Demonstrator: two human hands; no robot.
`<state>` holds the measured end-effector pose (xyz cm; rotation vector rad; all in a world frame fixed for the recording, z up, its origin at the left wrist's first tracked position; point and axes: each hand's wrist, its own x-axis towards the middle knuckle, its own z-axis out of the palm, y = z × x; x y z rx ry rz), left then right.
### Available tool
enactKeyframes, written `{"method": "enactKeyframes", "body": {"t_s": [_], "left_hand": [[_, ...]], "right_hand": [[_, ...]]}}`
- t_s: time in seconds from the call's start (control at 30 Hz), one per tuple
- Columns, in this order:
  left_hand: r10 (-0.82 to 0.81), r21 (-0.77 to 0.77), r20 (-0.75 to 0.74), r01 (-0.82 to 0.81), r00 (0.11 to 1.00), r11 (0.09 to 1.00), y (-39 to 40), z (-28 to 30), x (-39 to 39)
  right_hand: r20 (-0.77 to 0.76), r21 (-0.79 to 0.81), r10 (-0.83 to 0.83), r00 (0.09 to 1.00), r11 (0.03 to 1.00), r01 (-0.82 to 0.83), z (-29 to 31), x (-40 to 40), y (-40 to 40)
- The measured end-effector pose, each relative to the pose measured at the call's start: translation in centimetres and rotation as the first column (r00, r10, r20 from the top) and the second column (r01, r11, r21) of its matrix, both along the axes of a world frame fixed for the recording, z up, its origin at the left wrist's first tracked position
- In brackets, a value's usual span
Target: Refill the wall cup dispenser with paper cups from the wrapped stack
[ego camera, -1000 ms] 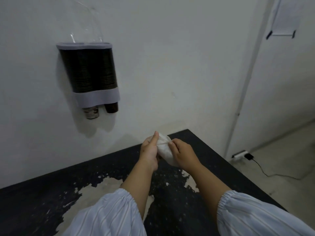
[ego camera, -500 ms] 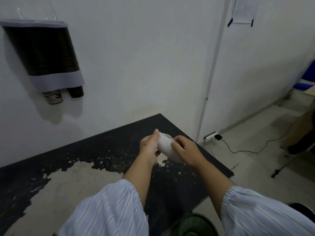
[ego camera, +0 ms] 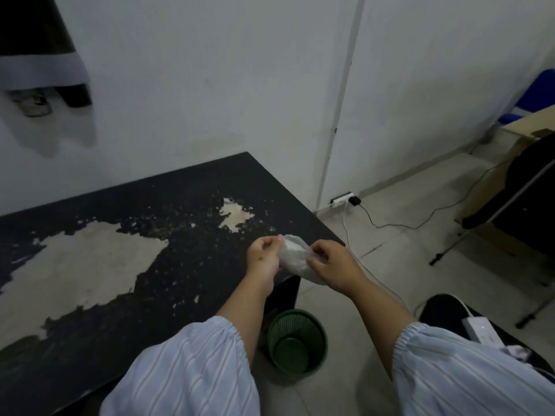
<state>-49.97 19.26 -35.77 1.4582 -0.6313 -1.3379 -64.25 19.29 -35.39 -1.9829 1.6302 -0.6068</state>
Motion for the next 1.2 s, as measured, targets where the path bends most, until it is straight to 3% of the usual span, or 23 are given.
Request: {"method": "enactKeyframes", "body": {"t_s": [0.17, 0.3, 0.67, 0.9, 1.03, 1.2], "left_hand": [[-0.122, -0.056, 0.312, 0.146, 0.942, 0.988, 1.6, -3.8, -1.6], [-0.243, -0.073, 0.450, 0.307, 0.859, 0.949, 1.5, -7.5, -3.2], [-0.426, 0.056, 0.503, 0.463, 0.752, 0.884, 1.5, -24.3, -4.0], [-0.452, 0.149, 0.514, 0.443, 0.729, 0.884, -1.5, -36.3, -3.1], [-0.456, 0.184, 0.561, 0.433, 0.691, 0.882, -2.3, -40.9, -2.5], [-0.434, 0.208, 0.562, 0.388, 0.704, 0.898, -2.6, -43.2, -1.7]], "right_hand": [[-0.001, 0.094, -0.048, 0.999, 0.994, 0.048, -3.6, -2.4, 2.1], [0.013, 0.129, -0.122, 0.992, 0.985, 0.119, -7.4, -3.7, 2.7], [-0.043, 0.202, -0.243, 0.969, 0.948, 0.247, -24.0, -5.1, 2.1], [-0.090, 0.314, -0.218, 0.972, 0.920, 0.236, -36.1, -3.5, -0.9], [-0.109, 0.337, -0.216, 0.970, 0.910, 0.241, -41.1, -2.8, -2.3], [-0.113, 0.294, -0.266, 0.957, 0.912, 0.288, -43.8, -2.5, -3.0]]}}
